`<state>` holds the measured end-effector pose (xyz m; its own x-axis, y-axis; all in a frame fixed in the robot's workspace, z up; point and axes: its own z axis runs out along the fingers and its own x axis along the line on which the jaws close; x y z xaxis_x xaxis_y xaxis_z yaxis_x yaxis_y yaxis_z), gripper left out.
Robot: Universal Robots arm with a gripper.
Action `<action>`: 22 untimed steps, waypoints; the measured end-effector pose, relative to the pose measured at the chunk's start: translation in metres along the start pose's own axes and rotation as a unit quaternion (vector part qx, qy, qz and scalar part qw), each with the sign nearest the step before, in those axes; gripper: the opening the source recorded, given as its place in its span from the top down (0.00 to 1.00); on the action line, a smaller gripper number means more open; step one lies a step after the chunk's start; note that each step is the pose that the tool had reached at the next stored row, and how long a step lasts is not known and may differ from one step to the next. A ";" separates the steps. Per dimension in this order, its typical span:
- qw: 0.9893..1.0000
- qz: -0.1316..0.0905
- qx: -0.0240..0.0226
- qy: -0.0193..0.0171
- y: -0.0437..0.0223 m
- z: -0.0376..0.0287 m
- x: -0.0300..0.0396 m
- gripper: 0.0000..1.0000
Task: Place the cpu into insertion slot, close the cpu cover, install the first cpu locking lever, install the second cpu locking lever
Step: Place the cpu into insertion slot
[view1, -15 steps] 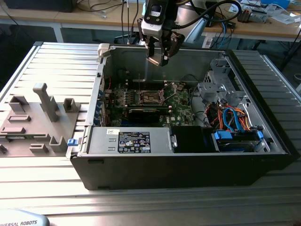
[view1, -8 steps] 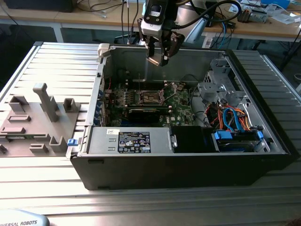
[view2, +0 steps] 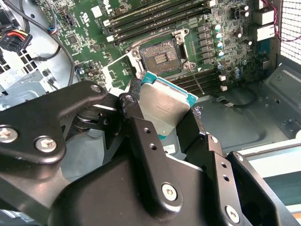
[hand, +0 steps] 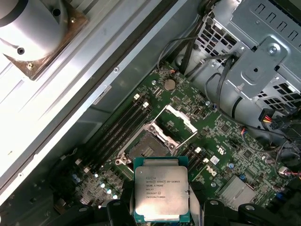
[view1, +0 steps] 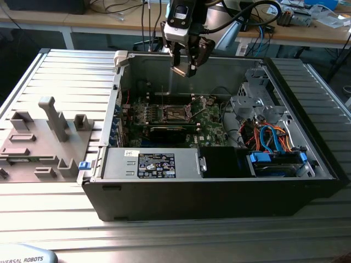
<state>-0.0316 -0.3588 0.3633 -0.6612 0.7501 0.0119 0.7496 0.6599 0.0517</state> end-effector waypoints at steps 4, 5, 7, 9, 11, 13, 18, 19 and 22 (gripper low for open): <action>1.000 0.002 0.000 0.000 0.0000 0.0000 0.0000 0.46; 1.000 0.003 0.000 0.000 0.0000 0.0000 0.0000 0.46; 1.000 0.004 0.000 0.000 0.0000 0.0000 0.0000 0.46; 1.000 0.005 0.000 0.000 0.0000 0.0000 0.0000 0.46; 1.000 0.007 0.000 0.000 0.0000 0.0000 0.0000 0.46; 1.000 0.008 0.000 0.000 0.0000 0.0000 0.0000 0.46; 1.000 0.011 0.000 -0.001 0.0000 0.0000 0.0000 0.46; 1.000 0.011 0.000 -0.001 0.0000 0.0000 0.0000 0.46; 1.000 0.013 0.000 -0.001 0.0000 0.0000 0.0000 0.46</action>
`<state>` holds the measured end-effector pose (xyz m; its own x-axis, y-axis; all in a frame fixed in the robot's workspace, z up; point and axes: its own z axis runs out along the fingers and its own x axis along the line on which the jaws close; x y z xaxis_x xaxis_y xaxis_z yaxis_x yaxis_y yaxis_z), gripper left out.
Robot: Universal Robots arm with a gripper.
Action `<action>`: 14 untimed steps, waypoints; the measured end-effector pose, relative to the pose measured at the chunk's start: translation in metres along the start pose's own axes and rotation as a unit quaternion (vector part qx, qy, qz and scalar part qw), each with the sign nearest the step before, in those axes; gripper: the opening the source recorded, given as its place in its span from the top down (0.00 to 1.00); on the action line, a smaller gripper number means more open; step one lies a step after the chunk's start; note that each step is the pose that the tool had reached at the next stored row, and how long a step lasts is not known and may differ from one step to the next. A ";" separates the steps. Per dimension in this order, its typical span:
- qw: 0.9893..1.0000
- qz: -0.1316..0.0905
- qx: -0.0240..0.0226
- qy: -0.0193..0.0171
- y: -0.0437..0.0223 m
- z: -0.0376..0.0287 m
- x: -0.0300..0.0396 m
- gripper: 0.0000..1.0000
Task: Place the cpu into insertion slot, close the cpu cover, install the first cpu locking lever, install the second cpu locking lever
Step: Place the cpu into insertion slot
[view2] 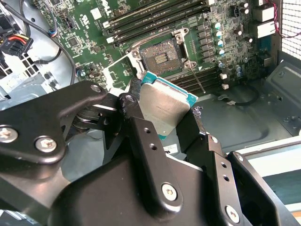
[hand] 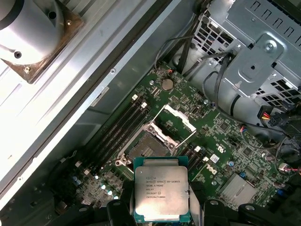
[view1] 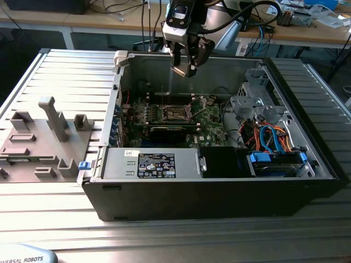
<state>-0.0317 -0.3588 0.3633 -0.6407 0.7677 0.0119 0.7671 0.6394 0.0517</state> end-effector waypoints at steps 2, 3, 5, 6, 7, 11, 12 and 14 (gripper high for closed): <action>1.000 0.001 0.000 0.000 0.0000 0.0000 0.0000 0.46; 1.000 0.001 0.000 0.000 0.0000 0.0000 0.0000 0.46; 1.000 0.002 0.000 0.000 0.0000 0.0000 0.0000 0.46; 1.000 0.003 0.000 0.000 0.0000 0.0000 0.0000 0.46; 1.000 0.003 0.000 0.000 0.0000 0.0000 0.0000 0.46; 1.000 0.005 0.000 0.000 0.0000 0.0000 0.0000 0.46; 1.000 0.005 0.000 0.000 0.0000 0.0000 0.0000 0.46; 1.000 0.005 0.000 0.000 0.0000 0.0000 0.0000 0.46</action>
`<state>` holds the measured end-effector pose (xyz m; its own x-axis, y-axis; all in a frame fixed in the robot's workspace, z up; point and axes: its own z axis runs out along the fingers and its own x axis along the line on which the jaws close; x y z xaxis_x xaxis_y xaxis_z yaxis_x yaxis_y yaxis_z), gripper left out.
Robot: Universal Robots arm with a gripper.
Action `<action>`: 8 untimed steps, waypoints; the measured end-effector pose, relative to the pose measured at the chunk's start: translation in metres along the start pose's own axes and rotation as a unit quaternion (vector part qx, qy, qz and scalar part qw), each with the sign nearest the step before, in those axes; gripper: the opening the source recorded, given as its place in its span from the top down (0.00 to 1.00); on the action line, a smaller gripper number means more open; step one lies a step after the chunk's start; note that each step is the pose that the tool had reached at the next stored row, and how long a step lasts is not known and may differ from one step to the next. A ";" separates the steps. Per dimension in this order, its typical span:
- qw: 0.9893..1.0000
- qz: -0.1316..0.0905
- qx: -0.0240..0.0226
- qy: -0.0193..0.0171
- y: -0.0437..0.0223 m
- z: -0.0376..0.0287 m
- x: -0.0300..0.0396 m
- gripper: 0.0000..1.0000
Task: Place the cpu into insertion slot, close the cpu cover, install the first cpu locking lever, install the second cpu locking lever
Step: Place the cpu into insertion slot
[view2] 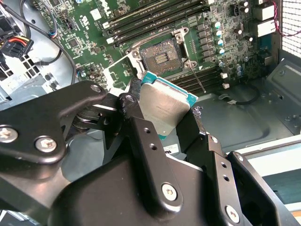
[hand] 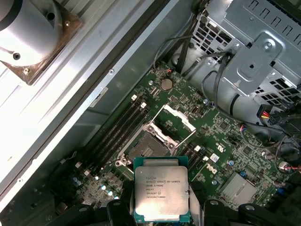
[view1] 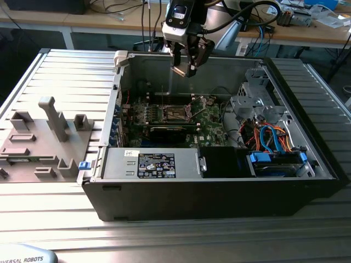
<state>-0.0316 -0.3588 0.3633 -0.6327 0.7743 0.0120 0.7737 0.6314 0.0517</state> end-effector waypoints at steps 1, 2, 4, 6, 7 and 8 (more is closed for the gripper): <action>1.000 0.000 0.000 0.000 0.0000 0.0000 0.0000 0.46; 1.000 0.001 0.000 0.000 0.0000 0.0000 0.0000 0.46; 1.000 0.001 0.000 0.000 0.0000 0.0000 0.0000 0.46; 1.000 0.002 0.000 0.000 0.0000 0.0000 0.0000 0.46; 1.000 0.003 0.000 0.000 0.0000 0.0000 0.0000 0.46; 1.000 0.003 0.000 0.000 0.0000 0.0000 0.0000 0.46</action>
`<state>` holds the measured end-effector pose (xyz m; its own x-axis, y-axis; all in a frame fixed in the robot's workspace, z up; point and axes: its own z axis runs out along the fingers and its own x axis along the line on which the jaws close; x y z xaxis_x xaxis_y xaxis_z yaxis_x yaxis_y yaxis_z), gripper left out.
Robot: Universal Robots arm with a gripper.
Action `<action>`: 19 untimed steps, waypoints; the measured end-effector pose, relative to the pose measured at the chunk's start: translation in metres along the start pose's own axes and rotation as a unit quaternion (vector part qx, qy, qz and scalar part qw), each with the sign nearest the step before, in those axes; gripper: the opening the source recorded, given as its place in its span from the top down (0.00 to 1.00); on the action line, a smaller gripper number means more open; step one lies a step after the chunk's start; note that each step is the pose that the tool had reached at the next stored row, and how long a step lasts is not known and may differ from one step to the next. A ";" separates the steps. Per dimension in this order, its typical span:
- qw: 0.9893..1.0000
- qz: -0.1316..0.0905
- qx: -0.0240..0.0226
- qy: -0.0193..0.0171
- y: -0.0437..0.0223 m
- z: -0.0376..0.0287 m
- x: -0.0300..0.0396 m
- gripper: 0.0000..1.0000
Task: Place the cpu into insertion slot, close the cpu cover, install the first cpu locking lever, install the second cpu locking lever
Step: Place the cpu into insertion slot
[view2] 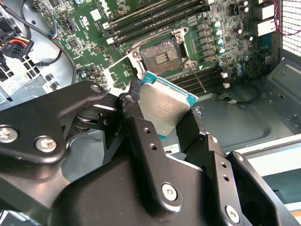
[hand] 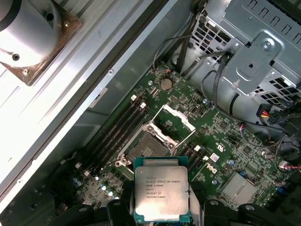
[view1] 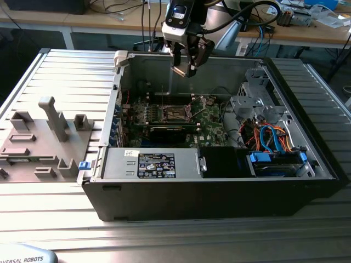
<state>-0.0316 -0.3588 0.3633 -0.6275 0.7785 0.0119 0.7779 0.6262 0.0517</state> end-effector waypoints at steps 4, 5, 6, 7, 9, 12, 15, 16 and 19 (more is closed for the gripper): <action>1.000 0.001 0.000 0.000 0.0000 0.0000 0.0000 0.46; 1.000 0.001 0.000 0.000 0.0000 0.0000 0.0000 0.46; 1.000 0.002 0.000 0.000 0.0000 0.0000 0.0000 0.46; 1.000 0.002 0.000 0.000 0.0000 0.0000 0.0000 0.46; 1.000 0.002 0.000 0.000 0.0000 0.0000 0.0000 0.46; 1.000 0.003 0.000 0.000 0.0000 0.0000 0.0000 0.46; 1.000 0.004 0.000 0.000 0.0000 0.0000 0.0000 0.46; 1.000 0.004 0.000 0.000 0.0000 0.0000 0.0000 0.46; 1.000 0.005 0.000 0.000 0.0000 0.0000 0.0000 0.46</action>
<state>-0.0316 -0.3588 0.3633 -0.6190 0.7853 0.0119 0.7847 0.6177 0.0517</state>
